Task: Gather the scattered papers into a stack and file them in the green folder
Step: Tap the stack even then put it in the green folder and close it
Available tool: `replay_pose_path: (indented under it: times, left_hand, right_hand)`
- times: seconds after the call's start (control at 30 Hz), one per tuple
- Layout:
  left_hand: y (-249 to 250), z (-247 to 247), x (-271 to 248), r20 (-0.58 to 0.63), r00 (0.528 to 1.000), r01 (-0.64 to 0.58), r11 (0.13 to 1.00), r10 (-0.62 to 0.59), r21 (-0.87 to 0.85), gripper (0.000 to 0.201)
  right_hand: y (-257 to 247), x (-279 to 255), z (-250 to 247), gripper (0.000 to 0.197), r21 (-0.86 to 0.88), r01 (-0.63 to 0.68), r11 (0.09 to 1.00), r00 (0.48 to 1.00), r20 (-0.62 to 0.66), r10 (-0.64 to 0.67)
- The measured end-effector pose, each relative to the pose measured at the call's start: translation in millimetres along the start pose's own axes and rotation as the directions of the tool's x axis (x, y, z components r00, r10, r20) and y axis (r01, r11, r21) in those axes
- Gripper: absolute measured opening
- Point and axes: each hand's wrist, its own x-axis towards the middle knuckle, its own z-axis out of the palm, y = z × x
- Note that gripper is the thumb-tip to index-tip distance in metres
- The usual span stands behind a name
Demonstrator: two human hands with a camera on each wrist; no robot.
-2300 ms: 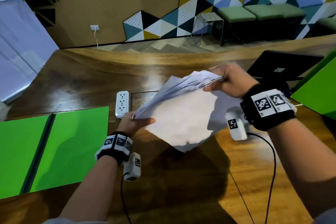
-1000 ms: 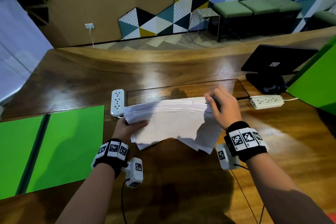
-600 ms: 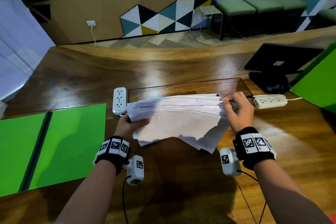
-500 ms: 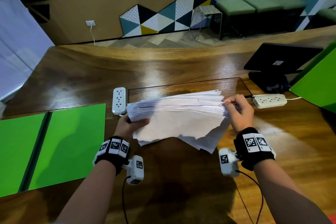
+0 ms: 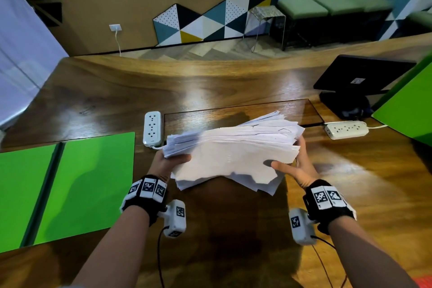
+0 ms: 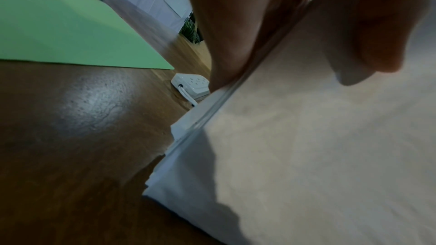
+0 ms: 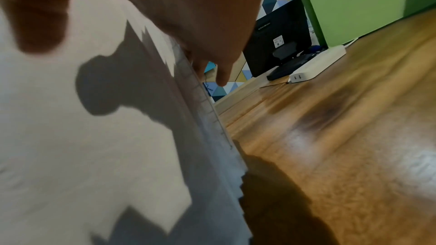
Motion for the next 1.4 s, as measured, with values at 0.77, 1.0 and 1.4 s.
replay_pose_path:
  times: [0.77, 1.0, 1.4]
  left_hand:
    - [-7.0, -4.9, 2.5, -0.265, 0.963, 0.073, 0.991, -0.041, 0.112, 0.042]
    - [-12.1, 4.3, 4.2, -0.277, 0.959, 0.029, 0.957, 0.055, 0.288, 0.022]
    - [3.9, 33.0, -8.6, -0.318, 0.934, -0.144, 0.986, 0.164, 0.085, 0.031]
  right_hand:
    - [14.7, 32.9, 25.3, 0.067, 0.340, -0.039, 0.940, 0.984, -0.148, 0.095]
    - [3.1, 28.8, 33.2, 0.015, 0.216, 0.005, 0.976, 0.954, -0.295, 0.060]
    - [-9.4, 24.2, 44.0, 0.020, 0.210, 0.197, 0.958, 0.883, -0.463, -0.080]
